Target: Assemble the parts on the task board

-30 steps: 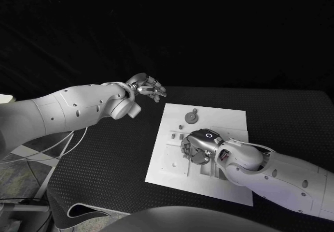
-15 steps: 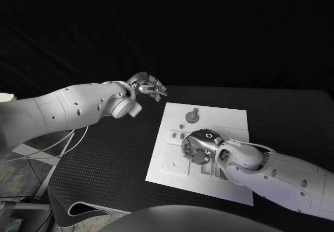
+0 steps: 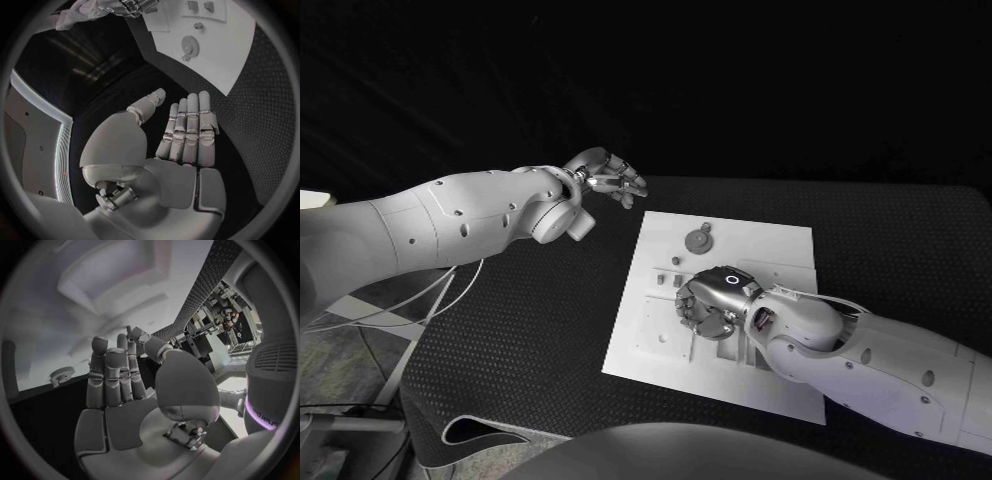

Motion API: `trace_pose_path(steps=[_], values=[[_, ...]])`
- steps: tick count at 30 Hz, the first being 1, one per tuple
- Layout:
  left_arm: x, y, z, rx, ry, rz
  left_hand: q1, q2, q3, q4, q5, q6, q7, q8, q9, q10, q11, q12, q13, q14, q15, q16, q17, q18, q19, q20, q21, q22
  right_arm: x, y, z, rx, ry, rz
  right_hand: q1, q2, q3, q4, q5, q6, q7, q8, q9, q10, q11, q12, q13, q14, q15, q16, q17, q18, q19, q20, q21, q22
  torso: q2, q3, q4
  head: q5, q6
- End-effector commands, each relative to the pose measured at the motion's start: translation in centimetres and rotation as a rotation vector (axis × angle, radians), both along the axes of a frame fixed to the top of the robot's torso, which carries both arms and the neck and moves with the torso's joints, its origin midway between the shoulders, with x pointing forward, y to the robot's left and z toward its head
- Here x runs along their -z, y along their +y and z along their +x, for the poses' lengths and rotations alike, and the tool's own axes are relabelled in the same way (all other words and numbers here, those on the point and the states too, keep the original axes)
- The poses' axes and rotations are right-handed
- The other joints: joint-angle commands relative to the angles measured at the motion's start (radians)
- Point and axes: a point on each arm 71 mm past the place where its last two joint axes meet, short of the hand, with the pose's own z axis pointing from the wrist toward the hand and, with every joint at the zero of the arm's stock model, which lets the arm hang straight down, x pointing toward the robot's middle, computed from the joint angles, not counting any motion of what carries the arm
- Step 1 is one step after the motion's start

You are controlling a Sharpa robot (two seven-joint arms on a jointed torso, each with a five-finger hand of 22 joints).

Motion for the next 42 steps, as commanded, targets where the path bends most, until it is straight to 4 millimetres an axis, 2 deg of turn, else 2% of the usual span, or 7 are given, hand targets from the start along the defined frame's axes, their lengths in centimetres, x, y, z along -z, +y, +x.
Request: trace_pose_path(steps=[1,19,35,39,41,42], values=[[-0.2,-0.2,0.0,0.006,-0.003,-0.008,-0.006,-0.003,-0.002,0.006,-0.005,-0.007,0.001,-0.002,0.002,0.004,0.000,0.000,-0.002,0.004,0.005,-0.006,0.001,0.017,0.000,0.004,-0.006,-0.001,0.3,0.0,-0.1,-0.009,0.009,-0.036,0.002,0.004,0.005,0.002,0.006,0.004,0.002,0.006,0.001,0.011,-0.003,0.004,0.000,-0.013,-0.011,0.003,0.001,0.016,-0.001,-0.008,0.005,0.022,0.000,-0.0006,0.0001,0.001,-0.001],[-0.3,-0.3,0.0,0.008,-0.003,-0.008,-0.005,-0.003,-0.002,0.007,-0.005,-0.007,0.001,-0.002,0.002,0.004,0.000,0.000,-0.002,0.005,0.005,-0.008,0.003,0.017,0.000,0.005,-0.006,-0.002,0.3,1.3,-0.6,-0.028,0.011,-0.048,0.000,0.006,0.004,0.002,0.006,0.002,0.002,0.005,0.003,0.010,-0.003,0.002,0.003,-0.014,-0.010,0.003,0.001,0.016,-0.003,-0.007,0.006,0.022,0.000,-0.0004,0.0000,0.000,-0.007],[-0.3,-0.3,0.0,0.007,-0.001,-0.007,-0.005,-0.004,-0.002,0.007,-0.006,-0.007,0.001,-0.003,0.002,0.004,0.000,-0.001,-0.003,0.005,0.006,-0.009,0.005,0.017,0.000,0.005,-0.007,-0.002,0.6,1.2,-0.4,-0.021,0.032,-0.077,-0.006,0.010,0.003,0.003,0.006,-0.004,0.005,0.000,0.006,0.004,0.000,-0.006,0.009,-0.019,-0.008,0.001,0.000,0.016,-0.011,-0.005,0.006,0.022,0.000,-0.0003,-0.0010,0.000,-0.009],[-0.4,-0.2,0.0,0.004,-0.002,-0.006,-0.006,-0.003,-0.003,0.009,-0.006,-0.007,0.001,-0.003,0.002,0.004,0.000,0.000,-0.003,0.005,0.006,-0.010,0.006,0.017,0.000,0.005,-0.007,-0.002,0.6,1.1,-0.3,-0.017,0.040,-0.053,-0.016,0.004,0.000,0.003,0.006,-0.028,0.015,-0.014,0.004,-0.023,0.010,-0.024,0.008,-0.027,0.003,-0.002,-0.001,0.016,-0.022,0.000,0.004,0.022,0.000,0.0002,-0.0014,0.000,-0.010],[-0.4,-0.2,0.0,0.003,-0.002,-0.006,-0.006,-0.003,-0.003,0.009,-0.006,-0.007,0.001,-0.002,0.002,0.004,0.000,0.000,-0.003,0.005,0.006,-0.011,0.006,0.017,0.000,0.005,-0.007,-0.002,0.5,1.1,-0.3,-0.015,0.038,-0.041,-0.022,-0.006,-0.004,0.004,0.005,-0.044,0.021,-0.023,0.001,-0.037,0.016,-0.033,0.005,-0.031,0.008,-0.004,-0.001,0.015,-0.027,0.002,0.003,0.022,0.000,0.0006,-0.0017,0.000,-0.010],[-0.3,-0.2,0.0,0.004,-0.002,-0.006,-0.006,-0.003,-0.003,0.010,-0.006,-0.007,0.001,-0.003,0.002,0.004,0.000,0.000,-0.003,0.005,0.006,-0.011,0.006,0.017,0.000,0.005,-0.007,-0.002,0.5,1.1,-0.3,-0.015,0.034,-0.035,-0.032,-0.037,-0.014,0.006,0.004,-0.102,0.043,-0.056,-0.012,-0.058,0.027,-0.047,0.002,-0.041,0.017,-0.008,-0.003,0.014,-0.036,0.004,0.000,0.022,0.000,0.0006,-0.0017,0.000,-0.010]])
